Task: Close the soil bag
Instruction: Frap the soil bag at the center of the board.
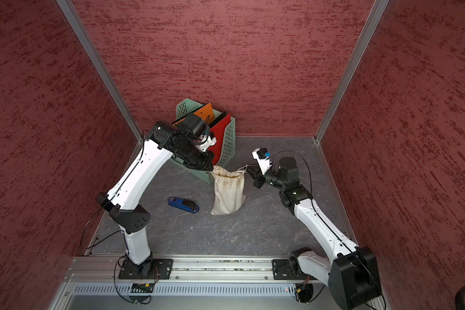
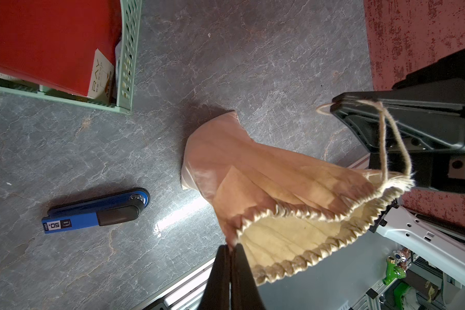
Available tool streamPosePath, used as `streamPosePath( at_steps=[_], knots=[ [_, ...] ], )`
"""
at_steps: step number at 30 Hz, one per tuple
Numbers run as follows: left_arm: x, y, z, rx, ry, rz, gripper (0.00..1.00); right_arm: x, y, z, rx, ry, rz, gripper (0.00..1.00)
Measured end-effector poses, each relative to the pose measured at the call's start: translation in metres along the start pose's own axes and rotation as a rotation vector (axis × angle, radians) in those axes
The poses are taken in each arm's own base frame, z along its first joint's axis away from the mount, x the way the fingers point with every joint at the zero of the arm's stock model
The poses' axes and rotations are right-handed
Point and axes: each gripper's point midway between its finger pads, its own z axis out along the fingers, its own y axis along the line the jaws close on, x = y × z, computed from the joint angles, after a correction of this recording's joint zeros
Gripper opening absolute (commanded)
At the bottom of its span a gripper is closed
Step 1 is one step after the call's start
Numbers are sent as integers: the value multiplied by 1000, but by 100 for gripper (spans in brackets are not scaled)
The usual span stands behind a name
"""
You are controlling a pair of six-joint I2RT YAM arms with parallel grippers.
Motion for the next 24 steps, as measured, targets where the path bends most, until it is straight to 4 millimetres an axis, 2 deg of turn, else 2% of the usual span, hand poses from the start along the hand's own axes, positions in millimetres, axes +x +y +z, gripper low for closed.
streamPosePath(
  at_steps=[3,8,10,14,19,22,24],
  knots=[
    [-1,2,0,-4,-3,-4,4,-16,-7,-12,111,-7,-70,0],
    [-2,1,-3,-3,-15,-1,3,-69,-5,-38,256,-77,-222,0],
    [-3,-1,-5,4,-28,6,4,-78,4,-42,258,-78,-259,0],
    [3,-1,-12,6,-34,7,4,-85,15,-43,261,-51,-309,0],
    [7,-1,-17,7,-39,-7,19,-98,38,-38,231,-18,-388,0],
    [10,-1,-20,11,-41,-23,36,-100,48,-33,216,20,-439,0],
    [16,0,-22,16,-32,-35,43,-101,52,-31,218,38,-468,0]
  ],
)
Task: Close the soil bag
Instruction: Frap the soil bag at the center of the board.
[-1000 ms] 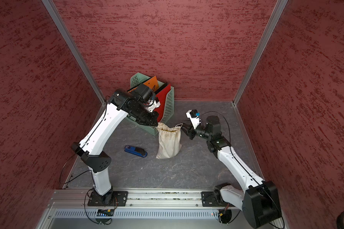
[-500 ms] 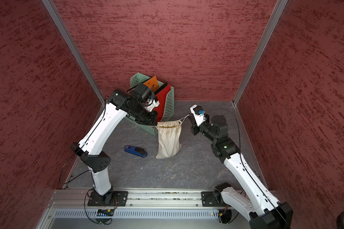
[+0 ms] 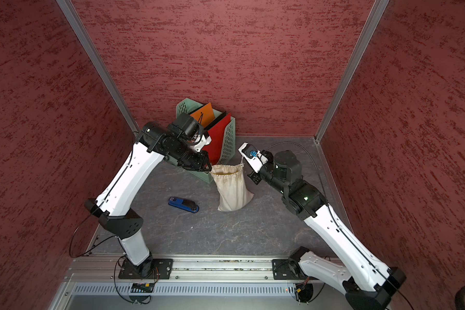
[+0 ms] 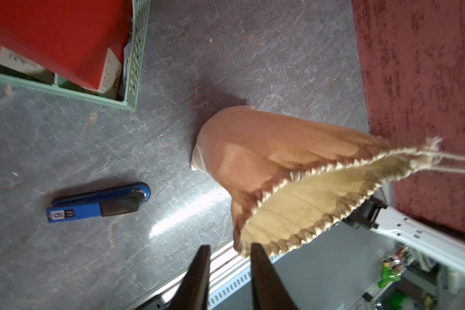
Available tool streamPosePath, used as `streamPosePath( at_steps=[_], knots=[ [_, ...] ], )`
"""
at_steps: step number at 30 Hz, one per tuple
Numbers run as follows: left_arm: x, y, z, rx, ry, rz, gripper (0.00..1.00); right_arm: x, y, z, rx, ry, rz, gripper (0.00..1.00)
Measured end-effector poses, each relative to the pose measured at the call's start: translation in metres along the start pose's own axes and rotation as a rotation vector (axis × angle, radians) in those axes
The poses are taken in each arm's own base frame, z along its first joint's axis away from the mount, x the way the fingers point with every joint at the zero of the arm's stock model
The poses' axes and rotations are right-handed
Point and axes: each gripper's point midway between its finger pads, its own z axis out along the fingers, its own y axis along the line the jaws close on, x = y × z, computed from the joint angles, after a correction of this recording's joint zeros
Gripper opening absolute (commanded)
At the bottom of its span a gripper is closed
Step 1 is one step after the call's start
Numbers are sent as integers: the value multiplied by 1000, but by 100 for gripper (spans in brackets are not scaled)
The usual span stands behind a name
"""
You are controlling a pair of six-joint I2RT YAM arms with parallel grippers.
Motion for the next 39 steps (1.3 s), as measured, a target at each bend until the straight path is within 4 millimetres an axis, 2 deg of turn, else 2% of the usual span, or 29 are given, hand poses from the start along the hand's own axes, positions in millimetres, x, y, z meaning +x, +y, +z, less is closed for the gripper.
streamPosePath(
  at_steps=[2,5,10,13,21,26,29,32,37,39],
  knots=[
    [7,1,-2,2,7,-9,48,-1,1,-1,4,13,-17,0],
    [14,2,-4,3,13,-19,49,-3,-1,-4,8,28,-30,0],
    [11,0,-6,14,-7,-22,52,-15,-1,-7,2,13,-31,0],
    [6,-2,-6,23,-24,-23,56,-15,0,-6,-1,15,-30,0],
    [-11,-8,-9,89,-79,-34,61,6,9,-2,-20,53,14,0],
    [-31,-20,-13,150,-117,-24,62,3,8,-6,-15,42,22,0],
    [-47,-28,-6,177,-125,-12,62,1,7,-11,-11,35,23,0],
    [-55,-29,9,175,-102,-5,62,1,7,-13,-10,33,24,0],
    [-45,-21,34,140,-25,-7,60,1,7,-14,-8,37,24,0],
    [-39,-16,42,126,8,-14,56,2,7,-14,-8,37,26,0]
  ],
)
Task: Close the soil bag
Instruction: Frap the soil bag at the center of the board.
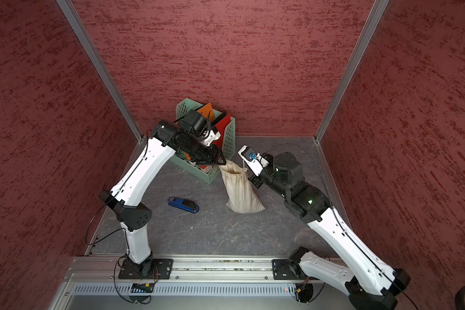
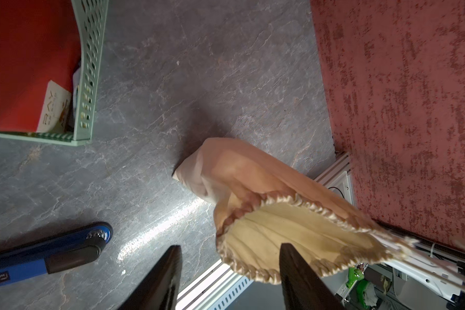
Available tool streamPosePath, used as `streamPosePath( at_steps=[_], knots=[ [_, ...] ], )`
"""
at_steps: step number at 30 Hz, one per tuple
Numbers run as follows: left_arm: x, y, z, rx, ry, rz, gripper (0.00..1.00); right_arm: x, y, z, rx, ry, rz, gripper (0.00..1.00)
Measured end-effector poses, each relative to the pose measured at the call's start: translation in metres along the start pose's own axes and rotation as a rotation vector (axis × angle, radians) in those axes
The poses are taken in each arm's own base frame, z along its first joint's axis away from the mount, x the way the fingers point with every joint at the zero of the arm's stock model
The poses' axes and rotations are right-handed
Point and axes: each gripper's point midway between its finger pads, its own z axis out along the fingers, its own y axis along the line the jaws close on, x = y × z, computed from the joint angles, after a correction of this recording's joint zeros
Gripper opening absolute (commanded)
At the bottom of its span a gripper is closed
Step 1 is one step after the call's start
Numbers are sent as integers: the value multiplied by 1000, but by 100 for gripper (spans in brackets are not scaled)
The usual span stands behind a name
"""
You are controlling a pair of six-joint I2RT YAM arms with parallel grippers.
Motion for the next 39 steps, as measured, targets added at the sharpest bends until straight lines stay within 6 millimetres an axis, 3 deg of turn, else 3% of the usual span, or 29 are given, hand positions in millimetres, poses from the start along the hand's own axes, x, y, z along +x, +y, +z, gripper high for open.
streamPosePath(
  at_steps=[2,4,7,13,22,26,29,33,37,38,39],
  knots=[
    [5,6,7,-12,29,-6,41,1,0,-1,0,0,3,0],
    [8,10,14,-18,46,-8,17,1,1,-1,0,1,6,0],
    [8,14,18,-19,54,-17,0,3,0,-2,5,2,11,0],
    [4,19,18,-25,41,-25,0,8,-9,-2,61,25,7,0],
    [18,30,4,-8,13,-68,0,23,-34,6,155,86,15,0],
    [20,28,1,5,-1,-76,2,33,-32,12,138,92,50,0],
    [18,25,2,13,-9,-79,3,28,-27,17,104,66,60,0],
    [11,18,3,31,-38,-61,15,20,-21,26,52,41,54,0],
    [1,10,-4,59,-108,-34,55,19,-16,30,20,33,43,0],
    [-1,8,-9,69,-134,-24,71,18,-15,30,12,30,40,0],
    [-3,6,-14,75,-160,-11,93,18,-14,30,6,28,40,0]
  ],
)
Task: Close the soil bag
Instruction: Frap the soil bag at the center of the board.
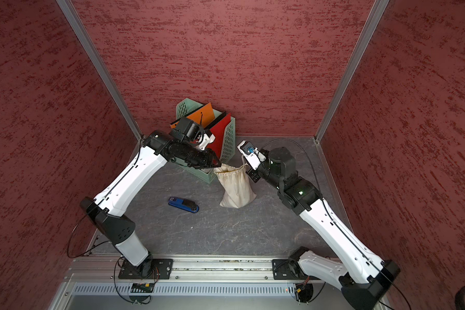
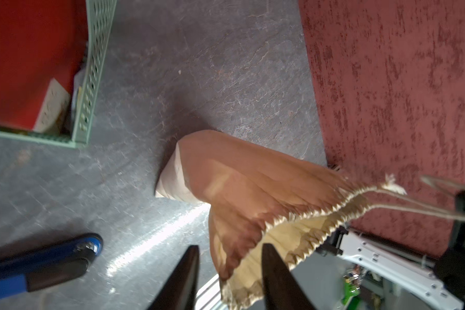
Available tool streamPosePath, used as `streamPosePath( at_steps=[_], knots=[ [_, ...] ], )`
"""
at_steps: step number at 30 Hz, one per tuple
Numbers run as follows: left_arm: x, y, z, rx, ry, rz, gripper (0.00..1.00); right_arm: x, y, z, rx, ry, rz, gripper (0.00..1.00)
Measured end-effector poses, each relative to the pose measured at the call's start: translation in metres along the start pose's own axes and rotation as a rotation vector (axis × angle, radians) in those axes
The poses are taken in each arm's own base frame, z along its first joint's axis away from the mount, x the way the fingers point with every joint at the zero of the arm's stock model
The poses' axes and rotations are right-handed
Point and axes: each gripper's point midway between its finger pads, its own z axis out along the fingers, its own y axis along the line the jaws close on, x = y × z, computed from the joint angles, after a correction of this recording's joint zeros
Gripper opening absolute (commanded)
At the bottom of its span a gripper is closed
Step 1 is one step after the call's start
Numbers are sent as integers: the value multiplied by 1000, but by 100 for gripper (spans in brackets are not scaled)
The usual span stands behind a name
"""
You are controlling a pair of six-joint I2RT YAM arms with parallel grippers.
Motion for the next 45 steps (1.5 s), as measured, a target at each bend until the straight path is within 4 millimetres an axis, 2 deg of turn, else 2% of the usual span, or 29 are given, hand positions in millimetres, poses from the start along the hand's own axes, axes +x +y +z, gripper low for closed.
streamPosePath(
  at_steps=[1,2,6,10,15,20,23,27,33,37,43,45],
  knots=[
    [-3,-2,-6,9,-30,15,99,0,1,0,-8,-3,0,0],
    [-5,-5,-13,20,-63,29,100,0,1,0,-15,-5,0,0],
    [-14,-11,-38,66,-184,67,100,2,-2,0,-31,-9,14,0],
    [-25,-21,-47,124,-254,111,100,3,-3,2,-68,-14,49,0],
    [-26,-38,-35,163,-279,245,100,-2,2,9,-137,-24,99,0],
    [-16,-77,-24,204,-309,492,100,-3,4,11,-165,-23,134,0],
    [-16,-89,-19,216,-329,591,100,-5,1,10,-167,-23,152,0],
    [-22,-87,-5,206,-333,650,98,-9,0,10,-170,-26,171,0],
    [-26,-91,-1,219,-352,698,82,-10,3,9,-190,-29,209,0],
    [-26,-91,7,230,-340,719,78,-11,4,9,-199,-30,229,0],
    [-23,-87,23,241,-303,734,77,-15,3,7,-202,-30,245,0],
    [-22,-88,23,246,-300,738,73,-17,3,5,-205,-32,247,0]
  ],
)
